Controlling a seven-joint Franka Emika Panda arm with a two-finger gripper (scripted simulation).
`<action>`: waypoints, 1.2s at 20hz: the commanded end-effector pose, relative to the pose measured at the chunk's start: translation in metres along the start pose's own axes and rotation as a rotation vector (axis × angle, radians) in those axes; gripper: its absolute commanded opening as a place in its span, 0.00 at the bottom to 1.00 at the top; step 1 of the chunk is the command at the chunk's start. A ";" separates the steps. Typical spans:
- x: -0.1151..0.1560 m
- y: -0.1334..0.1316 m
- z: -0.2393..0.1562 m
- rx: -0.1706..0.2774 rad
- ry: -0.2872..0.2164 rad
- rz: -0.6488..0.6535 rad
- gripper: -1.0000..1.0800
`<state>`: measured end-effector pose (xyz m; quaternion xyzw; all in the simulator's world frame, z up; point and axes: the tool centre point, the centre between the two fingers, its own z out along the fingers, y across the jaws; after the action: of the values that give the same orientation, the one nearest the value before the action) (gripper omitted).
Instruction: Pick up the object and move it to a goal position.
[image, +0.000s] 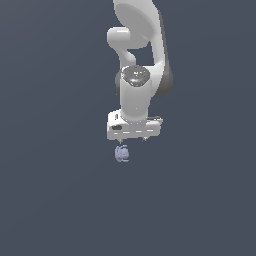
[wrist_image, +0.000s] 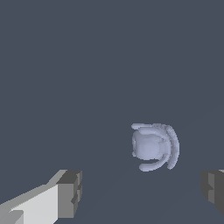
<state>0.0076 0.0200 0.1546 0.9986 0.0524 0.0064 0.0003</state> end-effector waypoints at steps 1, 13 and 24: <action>-0.001 0.012 0.015 0.001 -0.004 -0.006 0.96; -0.006 0.050 0.064 0.001 -0.013 -0.032 0.96; -0.007 0.049 0.099 0.001 -0.013 -0.031 0.96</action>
<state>0.0071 -0.0296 0.0643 0.9977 0.0677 0.0000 0.0000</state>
